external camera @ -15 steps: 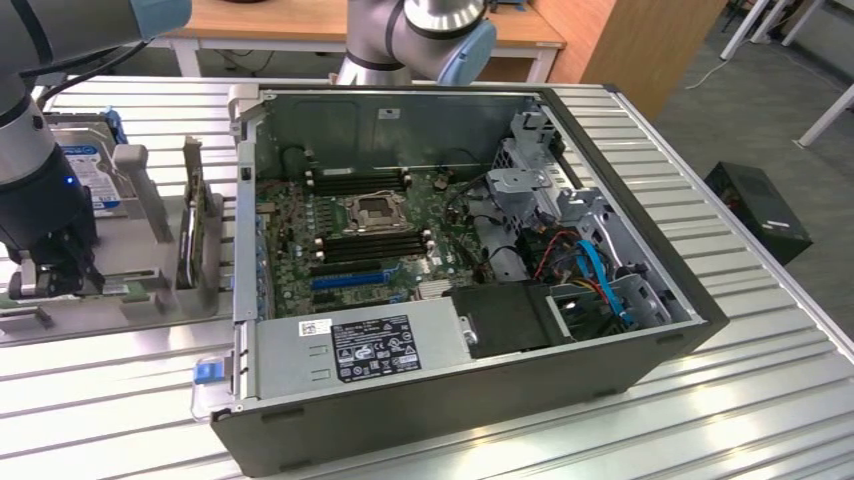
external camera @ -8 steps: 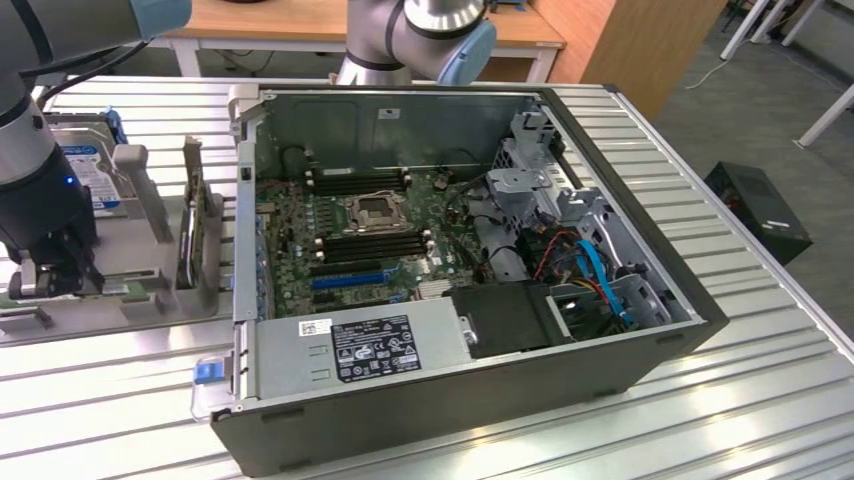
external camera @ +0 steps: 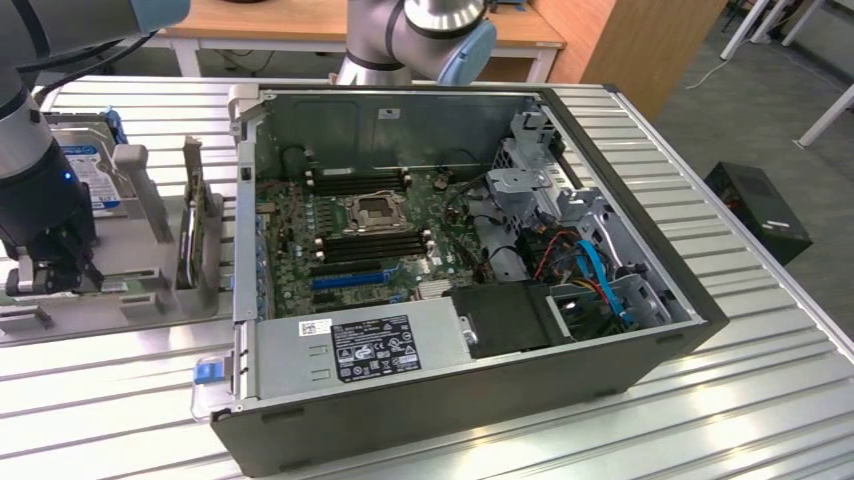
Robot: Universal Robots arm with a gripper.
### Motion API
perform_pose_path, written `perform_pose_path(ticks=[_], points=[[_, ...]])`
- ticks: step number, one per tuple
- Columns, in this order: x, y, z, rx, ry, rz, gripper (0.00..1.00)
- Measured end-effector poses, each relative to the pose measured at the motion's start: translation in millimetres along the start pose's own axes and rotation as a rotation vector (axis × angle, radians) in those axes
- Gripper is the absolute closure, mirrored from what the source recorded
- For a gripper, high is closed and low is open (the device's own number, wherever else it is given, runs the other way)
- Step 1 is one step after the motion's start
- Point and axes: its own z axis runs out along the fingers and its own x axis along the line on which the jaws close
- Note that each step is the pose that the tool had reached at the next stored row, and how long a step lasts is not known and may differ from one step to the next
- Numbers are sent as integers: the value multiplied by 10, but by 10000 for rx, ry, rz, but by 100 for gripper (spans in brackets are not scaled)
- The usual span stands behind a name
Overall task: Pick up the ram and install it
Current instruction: 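Pick up the ram and move it above insertion slot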
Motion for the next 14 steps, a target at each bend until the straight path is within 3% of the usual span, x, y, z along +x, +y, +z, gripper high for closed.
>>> perform_pose_path(ticks=[14], points=[[-6,3,-164,0,0,-8,88]])
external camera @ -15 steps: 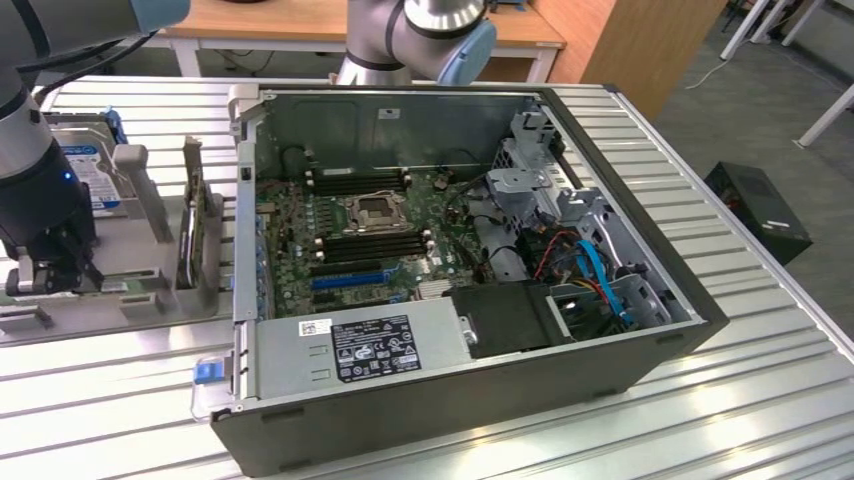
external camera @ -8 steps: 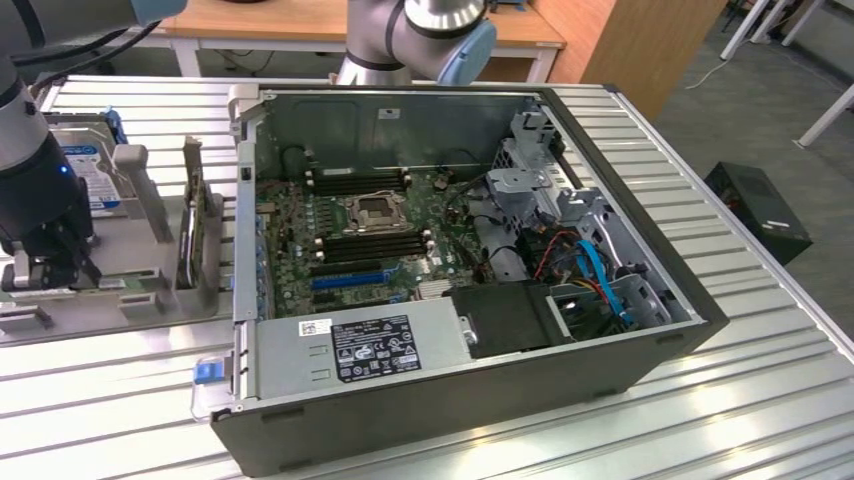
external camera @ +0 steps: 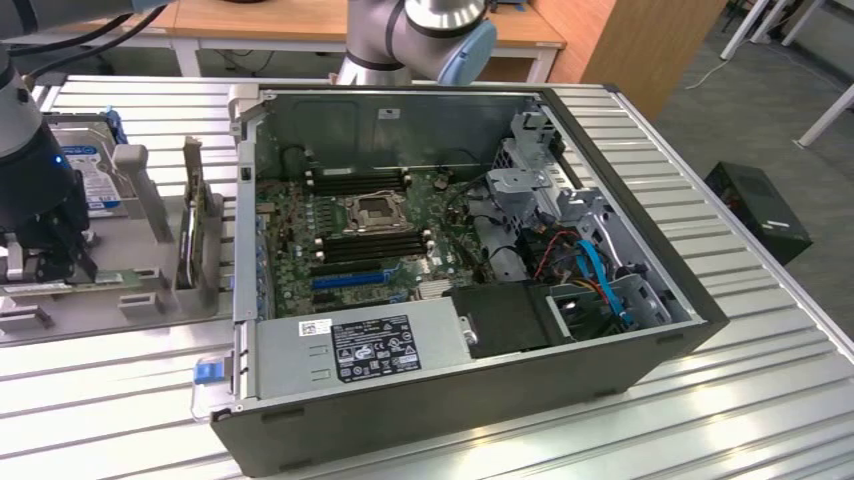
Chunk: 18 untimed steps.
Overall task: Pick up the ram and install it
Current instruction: 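Pick up the ram and move it above insertion slot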
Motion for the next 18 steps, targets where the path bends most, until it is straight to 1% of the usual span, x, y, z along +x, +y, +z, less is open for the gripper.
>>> perform_pose_path(ticks=[8,11,17,18], points=[[0,0,-14,1,0,0,88],[-2,1,-44,0,0,0,88],[-6,4,-152,0,-1,-1,88],[-9,6,-235,0,-1,-1,88]])
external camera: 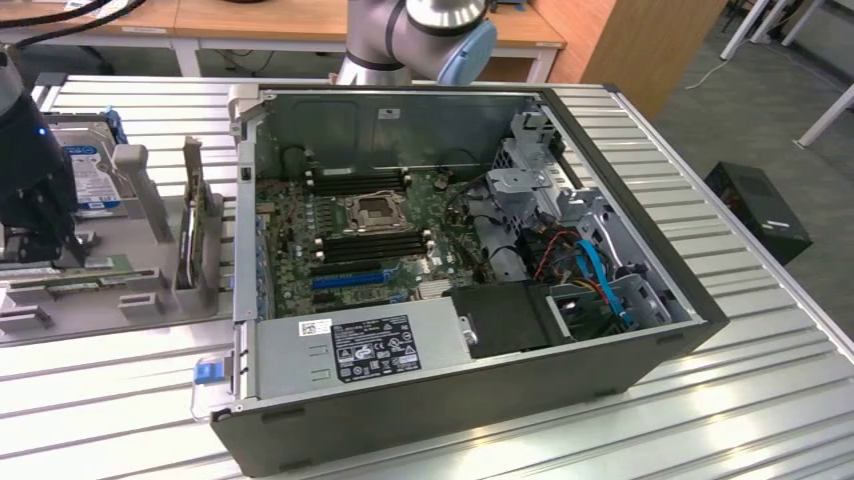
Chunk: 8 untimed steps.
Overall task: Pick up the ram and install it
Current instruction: 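Pick up the ram and move it above insertion slot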
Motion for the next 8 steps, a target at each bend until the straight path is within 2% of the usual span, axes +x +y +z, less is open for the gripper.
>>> perform_pose_path(ticks=[2,8], points=[[-10,5,-135,0,0,0,88],[-18,8,-244,0,1,1,88]])
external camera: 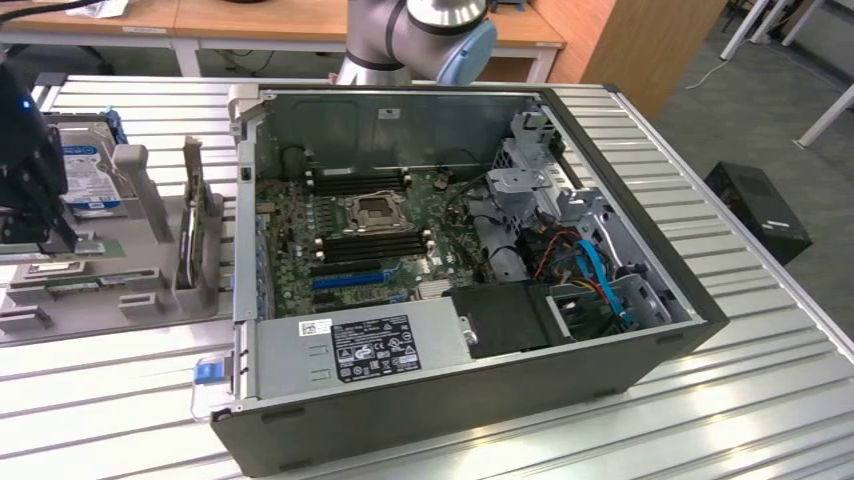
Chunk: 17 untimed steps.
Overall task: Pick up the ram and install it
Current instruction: 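Pick up the ram and move it above insertion slot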
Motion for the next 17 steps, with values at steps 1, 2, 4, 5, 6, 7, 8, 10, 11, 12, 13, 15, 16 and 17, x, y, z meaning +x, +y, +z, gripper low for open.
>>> perform_pose_path(ticks=[1,2,4,5,6,7,8,10,11,12,13,15,16,17], points=[[-2,0,-19,0,-1,0,88],[-3,1,-37,0,0,-1,88],[-6,2,-71,1,-1,-1,88],[-8,3,-85,0,-1,0,88],[-10,3,-99,0,-1,1,88],[-12,3,-113,0,0,-1,88],[-14,4,-128,0,0,-1,88],[-18,5,-158,0,-1,0,88],[-19,5,-176,0,0,-1,88],[-22,6,-195,0,0,-1,88],[-23,7,-212,0,0,0,88],[-26,8,-246,0,-1,-1,88],[-27,8,-262,0,0,-1,88],[-28,8,-278,0,0,-1,88]])
